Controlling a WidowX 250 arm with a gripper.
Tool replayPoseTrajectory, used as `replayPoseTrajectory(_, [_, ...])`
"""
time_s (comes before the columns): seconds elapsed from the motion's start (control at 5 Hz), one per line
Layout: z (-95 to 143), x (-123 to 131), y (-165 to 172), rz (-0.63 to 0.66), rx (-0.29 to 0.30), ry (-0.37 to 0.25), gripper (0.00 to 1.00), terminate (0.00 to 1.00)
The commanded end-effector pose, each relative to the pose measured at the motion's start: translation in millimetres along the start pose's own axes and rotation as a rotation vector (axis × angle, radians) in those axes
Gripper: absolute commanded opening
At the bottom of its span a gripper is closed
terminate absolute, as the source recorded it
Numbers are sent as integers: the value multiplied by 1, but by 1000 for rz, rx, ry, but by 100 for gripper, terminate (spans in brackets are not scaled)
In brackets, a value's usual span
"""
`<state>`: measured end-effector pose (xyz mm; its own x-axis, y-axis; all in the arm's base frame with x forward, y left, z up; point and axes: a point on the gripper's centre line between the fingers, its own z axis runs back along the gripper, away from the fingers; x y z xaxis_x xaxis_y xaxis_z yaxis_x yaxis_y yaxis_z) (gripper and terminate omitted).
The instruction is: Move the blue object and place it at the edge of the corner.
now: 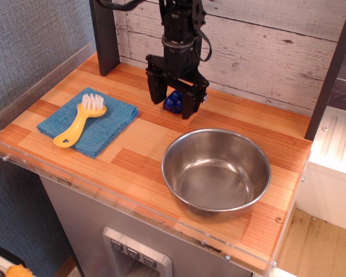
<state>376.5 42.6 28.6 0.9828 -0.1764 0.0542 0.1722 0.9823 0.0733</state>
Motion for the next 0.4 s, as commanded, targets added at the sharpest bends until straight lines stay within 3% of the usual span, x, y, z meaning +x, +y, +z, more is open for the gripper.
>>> replayPoseTrajectory(0.0, [91,-26,3,18,-12,-167,100,0])
replayPoseTrajectory(0.2, [111,-49,-14,-1,-48,-180,100,0])
